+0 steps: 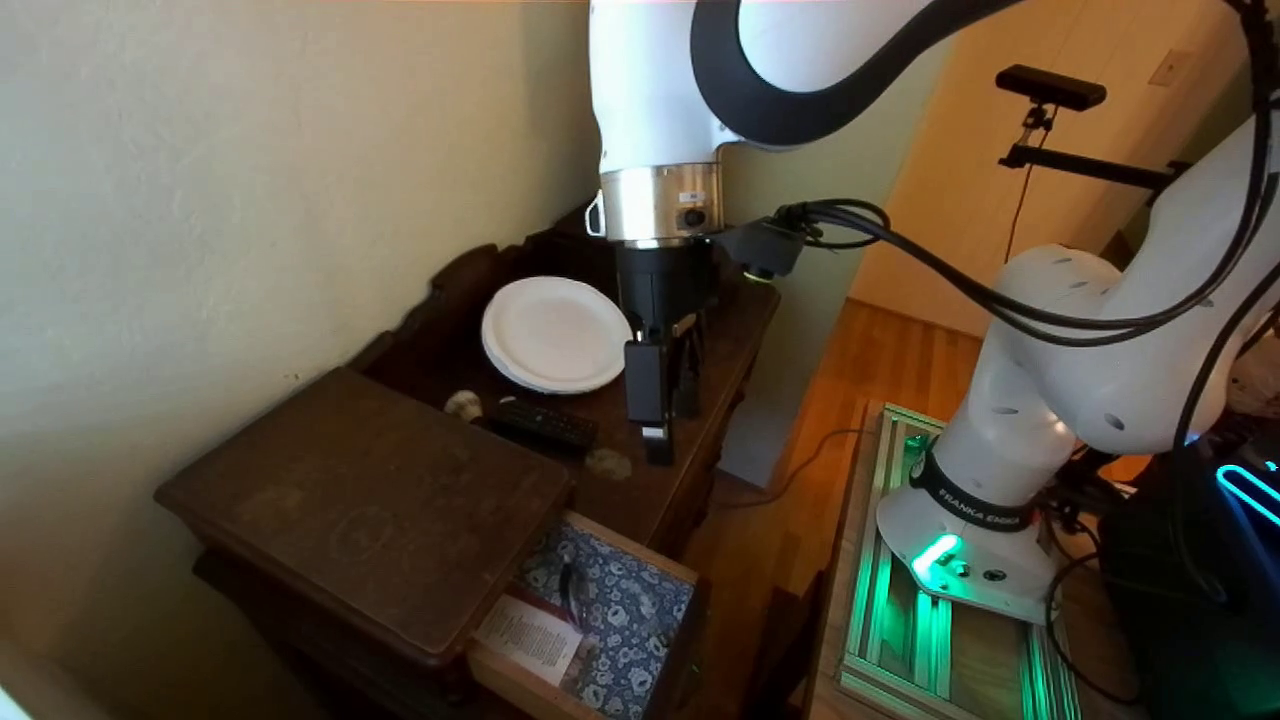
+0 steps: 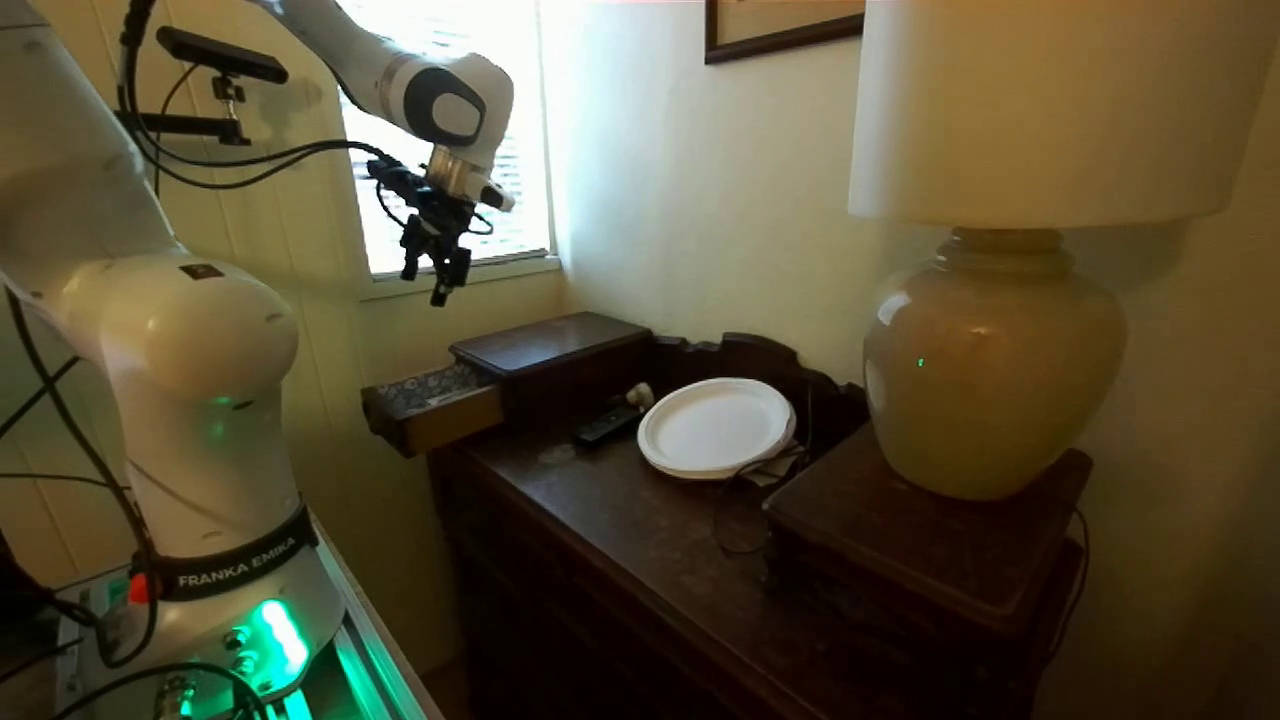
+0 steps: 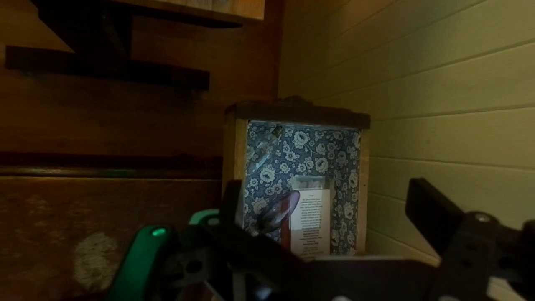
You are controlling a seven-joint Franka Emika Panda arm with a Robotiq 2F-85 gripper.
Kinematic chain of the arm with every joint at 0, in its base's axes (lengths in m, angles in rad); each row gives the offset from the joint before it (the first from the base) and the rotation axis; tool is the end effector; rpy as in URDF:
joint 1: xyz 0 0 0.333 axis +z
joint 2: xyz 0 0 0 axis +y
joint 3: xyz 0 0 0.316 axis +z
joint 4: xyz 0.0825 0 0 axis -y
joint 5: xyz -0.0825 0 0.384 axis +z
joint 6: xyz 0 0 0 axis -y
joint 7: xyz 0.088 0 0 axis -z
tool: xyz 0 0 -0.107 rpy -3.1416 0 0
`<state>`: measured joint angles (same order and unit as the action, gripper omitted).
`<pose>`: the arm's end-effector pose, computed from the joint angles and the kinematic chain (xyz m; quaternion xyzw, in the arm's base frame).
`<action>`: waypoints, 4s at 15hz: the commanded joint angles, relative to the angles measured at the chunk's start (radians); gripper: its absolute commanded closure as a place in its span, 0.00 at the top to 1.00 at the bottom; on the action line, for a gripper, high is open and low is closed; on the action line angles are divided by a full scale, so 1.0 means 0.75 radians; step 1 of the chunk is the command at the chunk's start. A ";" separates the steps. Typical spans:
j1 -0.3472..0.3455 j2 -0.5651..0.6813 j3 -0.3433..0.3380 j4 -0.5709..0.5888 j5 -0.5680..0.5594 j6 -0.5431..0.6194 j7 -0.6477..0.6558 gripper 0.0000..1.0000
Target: Close the small drawer on the left
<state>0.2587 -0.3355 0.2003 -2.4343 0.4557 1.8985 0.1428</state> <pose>0.3590 0.2143 0.4155 -0.9787 -0.0518 0.1435 0.1375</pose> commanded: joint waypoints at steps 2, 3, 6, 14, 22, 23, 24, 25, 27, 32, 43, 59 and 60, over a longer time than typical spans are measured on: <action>-0.011 0.010 0.021 0.004 -0.010 -0.002 0.018 1.00; 0.003 0.019 0.035 0.000 0.019 0.009 0.034 1.00; 0.039 0.046 0.103 -0.012 0.023 0.049 0.082 1.00; 0.168 0.187 0.307 -0.029 0.025 0.234 0.260 1.00; 0.195 0.232 0.323 -0.086 -0.003 0.313 0.300 1.00; 0.195 0.232 0.323 -0.086 -0.003 0.314 0.300 1.00; 0.195 0.232 0.323 -0.086 -0.003 0.315 0.301 1.00; 0.193 0.249 0.324 -0.074 -0.016 0.312 0.295 1.00; 0.195 0.283 0.342 -0.056 -0.064 0.287 0.361 1.00; 0.225 0.341 0.372 -0.066 -0.059 0.257 0.424 1.00; 0.291 0.446 0.403 -0.121 -0.091 0.452 0.609 0.09; 0.353 0.540 0.410 -0.160 -0.321 0.614 0.818 0.06; 0.353 0.540 0.410 -0.160 -0.321 0.614 0.818 0.06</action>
<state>0.5196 0.0707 0.5114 -2.5550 0.2142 2.3610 0.7571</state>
